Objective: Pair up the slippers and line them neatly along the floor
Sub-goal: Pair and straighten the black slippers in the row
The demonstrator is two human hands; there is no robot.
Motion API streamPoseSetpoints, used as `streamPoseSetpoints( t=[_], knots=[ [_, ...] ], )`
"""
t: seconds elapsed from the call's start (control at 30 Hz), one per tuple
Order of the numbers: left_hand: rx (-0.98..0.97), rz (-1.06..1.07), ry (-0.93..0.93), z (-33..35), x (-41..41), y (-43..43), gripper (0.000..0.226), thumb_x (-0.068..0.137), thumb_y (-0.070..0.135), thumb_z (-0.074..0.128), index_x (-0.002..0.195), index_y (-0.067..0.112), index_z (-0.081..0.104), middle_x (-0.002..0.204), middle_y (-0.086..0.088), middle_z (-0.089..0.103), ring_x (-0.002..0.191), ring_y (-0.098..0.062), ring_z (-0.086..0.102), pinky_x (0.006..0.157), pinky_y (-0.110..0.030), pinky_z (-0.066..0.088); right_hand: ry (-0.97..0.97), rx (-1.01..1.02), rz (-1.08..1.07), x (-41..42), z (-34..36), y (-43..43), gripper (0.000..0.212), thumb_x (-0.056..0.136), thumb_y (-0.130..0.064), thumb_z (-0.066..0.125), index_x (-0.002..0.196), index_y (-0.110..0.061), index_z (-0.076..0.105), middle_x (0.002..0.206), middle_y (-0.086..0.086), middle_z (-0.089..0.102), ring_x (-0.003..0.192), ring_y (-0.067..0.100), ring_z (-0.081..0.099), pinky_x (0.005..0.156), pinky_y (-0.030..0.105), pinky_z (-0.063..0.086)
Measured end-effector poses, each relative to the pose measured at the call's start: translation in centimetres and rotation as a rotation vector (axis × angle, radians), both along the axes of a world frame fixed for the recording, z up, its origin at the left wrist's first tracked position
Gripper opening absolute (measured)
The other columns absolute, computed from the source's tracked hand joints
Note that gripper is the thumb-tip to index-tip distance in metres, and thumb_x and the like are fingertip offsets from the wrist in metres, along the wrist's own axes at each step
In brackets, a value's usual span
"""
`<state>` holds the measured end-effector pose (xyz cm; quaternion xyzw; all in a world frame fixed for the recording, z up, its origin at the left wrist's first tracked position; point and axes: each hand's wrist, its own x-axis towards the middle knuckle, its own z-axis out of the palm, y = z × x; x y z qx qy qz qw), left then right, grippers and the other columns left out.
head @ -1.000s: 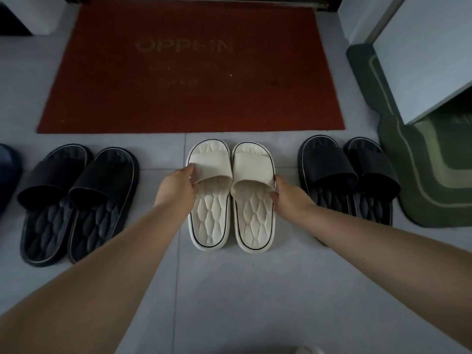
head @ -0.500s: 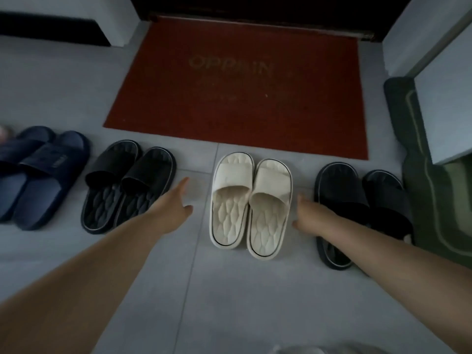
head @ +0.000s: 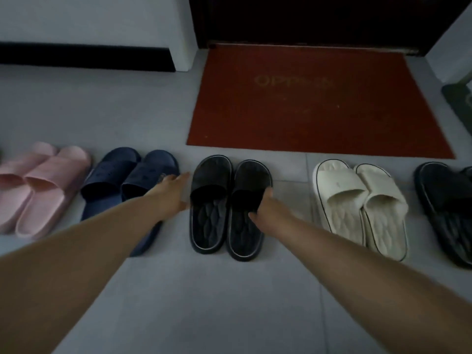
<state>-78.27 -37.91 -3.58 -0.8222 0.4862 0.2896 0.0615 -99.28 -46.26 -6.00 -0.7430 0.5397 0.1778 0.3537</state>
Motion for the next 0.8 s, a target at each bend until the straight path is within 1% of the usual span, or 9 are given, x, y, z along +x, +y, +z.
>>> streamPoseSetpoints(
  t=[0.07,0.1,0.2,0.3,0.53,0.6,0.7,0.77,0.8],
  knots=[
    [-0.003,-0.004,0.145,-1.3,0.5,-0.6,0.052,0.086,0.016,0.058,0.134,0.008,0.040,0.128,-0.020,0.053,0.122,-0.035,0.050,0.099,-0.037,0.042,0.003,-0.020,-0.215,0.6,-2.4,0.1,0.064,0.096,-0.028,0.042,0.143,0.001,0.009,0.138,0.025,0.043,0.124,0.038,0.047,0.103,0.041,0.038],
    [-0.015,-0.012,0.187,-2.0,0.5,-0.8,0.056,0.086,0.015,0.060,0.137,0.008,0.037,0.129,-0.018,0.053,0.121,-0.034,0.052,0.098,-0.035,0.043,-0.008,-0.039,-0.273,0.5,-3.1,0.0,0.055,0.096,-0.025,0.039,0.141,0.000,0.017,0.137,0.025,0.045,0.124,0.037,0.047,0.102,0.041,0.038],
    [-0.128,-0.009,0.178,-3.4,0.1,-1.4,0.069,0.088,0.019,0.060,0.147,0.021,0.023,0.142,-0.012,0.046,0.123,-0.031,0.051,0.100,-0.032,0.041,-0.022,-0.140,-0.273,-0.9,-4.0,-0.4,0.043,0.096,-0.023,0.036,0.135,-0.007,0.032,0.131,0.020,0.053,0.119,0.037,0.052,0.098,0.042,0.041],
    [-0.238,-0.004,0.210,-4.2,-1.1,-1.9,0.060,0.090,0.016,0.058,0.143,0.022,0.032,0.138,-0.011,0.051,0.115,-0.031,0.055,0.096,-0.032,0.044,-0.030,-0.201,-0.298,-2.9,-4.1,-1.1,0.041,0.096,-0.023,0.034,0.136,-0.014,0.035,0.127,0.021,0.057,0.116,0.038,0.054,0.096,0.043,0.043],
    [-0.282,-0.003,0.218,-4.4,-2.7,-2.1,0.055,0.093,0.015,0.051,0.144,0.021,0.031,0.135,-0.014,0.053,0.119,-0.032,0.052,0.096,-0.032,0.042,-0.022,-0.219,-0.332,-4.1,-4.1,-1.5,0.047,0.097,-0.026,0.035,0.143,-0.022,0.027,0.131,0.019,0.055,0.120,0.036,0.051,0.097,0.041,0.041],
    [-0.231,-0.033,0.249,-4.1,-2.4,-1.8,0.059,0.094,0.015,0.049,0.146,0.023,0.024,0.136,-0.014,0.051,0.119,-0.032,0.052,0.097,-0.033,0.042,-0.010,-0.202,-0.327,-3.9,-3.9,-1.6,0.048,0.096,-0.025,0.038,0.143,-0.021,0.027,0.133,0.019,0.053,0.120,0.037,0.051,0.097,0.041,0.040],
    [-0.109,-0.163,0.285,-2.8,-1.1,-1.1,0.067,0.093,0.014,0.050,0.149,0.023,0.014,0.144,-0.012,0.043,0.125,-0.031,0.048,0.103,-0.035,0.040,0.085,-0.204,-0.386,-3.1,-3.5,-0.2,0.064,0.093,-0.021,0.046,0.147,-0.016,0.011,0.141,0.019,0.043,0.125,0.038,0.046,0.100,0.045,0.039],
    [-0.087,-0.204,0.306,-1.2,1.4,-0.7,0.065,0.090,0.007,0.052,0.147,0.021,0.022,0.144,-0.008,0.043,0.125,-0.029,0.047,0.104,-0.034,0.041,0.137,-0.276,-0.446,-1.7,-2.6,1.7,0.070,0.089,-0.018,0.049,0.145,-0.011,0.007,0.144,0.021,0.036,0.125,0.039,0.045,0.096,0.047,0.042],
    [-0.104,-0.201,0.302,-0.2,3.2,-0.4,0.061,0.089,0.004,0.052,0.144,0.019,0.030,0.141,-0.008,0.047,0.124,-0.027,0.049,0.102,-0.031,0.042,0.104,-0.306,-0.454,-0.7,-1.9,2.9,0.070,0.087,-0.018,0.051,0.144,-0.011,0.010,0.143,0.021,0.035,0.124,0.039,0.046,0.094,0.047,0.043]
  ],
)
